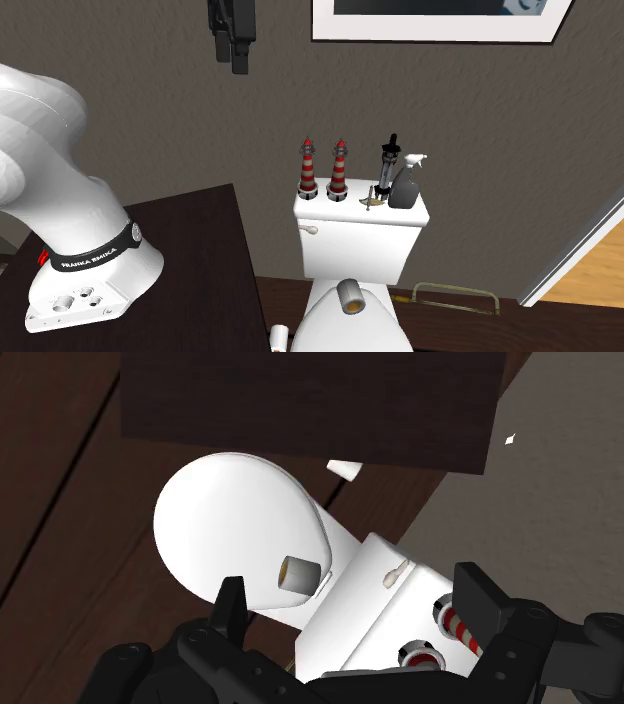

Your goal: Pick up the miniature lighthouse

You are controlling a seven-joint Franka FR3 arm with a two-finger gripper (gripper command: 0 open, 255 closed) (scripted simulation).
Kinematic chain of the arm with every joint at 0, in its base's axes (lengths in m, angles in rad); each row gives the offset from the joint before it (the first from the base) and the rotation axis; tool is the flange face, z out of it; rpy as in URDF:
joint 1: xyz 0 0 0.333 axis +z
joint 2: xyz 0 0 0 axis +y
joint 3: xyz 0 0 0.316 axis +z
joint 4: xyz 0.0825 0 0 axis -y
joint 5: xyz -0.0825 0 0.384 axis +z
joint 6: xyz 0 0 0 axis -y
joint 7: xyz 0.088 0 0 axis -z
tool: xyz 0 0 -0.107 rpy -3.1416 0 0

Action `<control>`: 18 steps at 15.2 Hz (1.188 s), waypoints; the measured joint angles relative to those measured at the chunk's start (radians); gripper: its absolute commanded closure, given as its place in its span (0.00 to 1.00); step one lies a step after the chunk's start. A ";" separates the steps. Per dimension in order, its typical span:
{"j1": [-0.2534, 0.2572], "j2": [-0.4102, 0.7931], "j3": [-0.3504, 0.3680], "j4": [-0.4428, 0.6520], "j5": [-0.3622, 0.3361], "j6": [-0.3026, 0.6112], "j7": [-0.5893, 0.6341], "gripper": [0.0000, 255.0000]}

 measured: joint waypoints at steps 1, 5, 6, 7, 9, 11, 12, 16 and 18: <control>0.000 0.000 0.000 0.000 0.000 0.000 0.000 0.00; 0.010 0.085 0.036 0.004 0.045 0.056 0.061 0.00; 0.014 0.111 0.047 -0.003 0.059 0.080 0.079 0.00; 0.019 0.139 0.060 -0.006 0.075 0.104 0.100 0.00; 0.025 0.209 0.082 0.014 0.101 0.141 0.138 0.00; 0.033 0.278 0.106 0.018 0.128 0.193 0.177 0.00; 0.036 0.312 0.116 0.028 0.139 0.210 0.194 0.00; 0.047 0.456 0.148 0.078 0.176 0.282 0.257 0.00; 0.055 0.528 0.164 0.104 0.194 0.318 0.289 0.00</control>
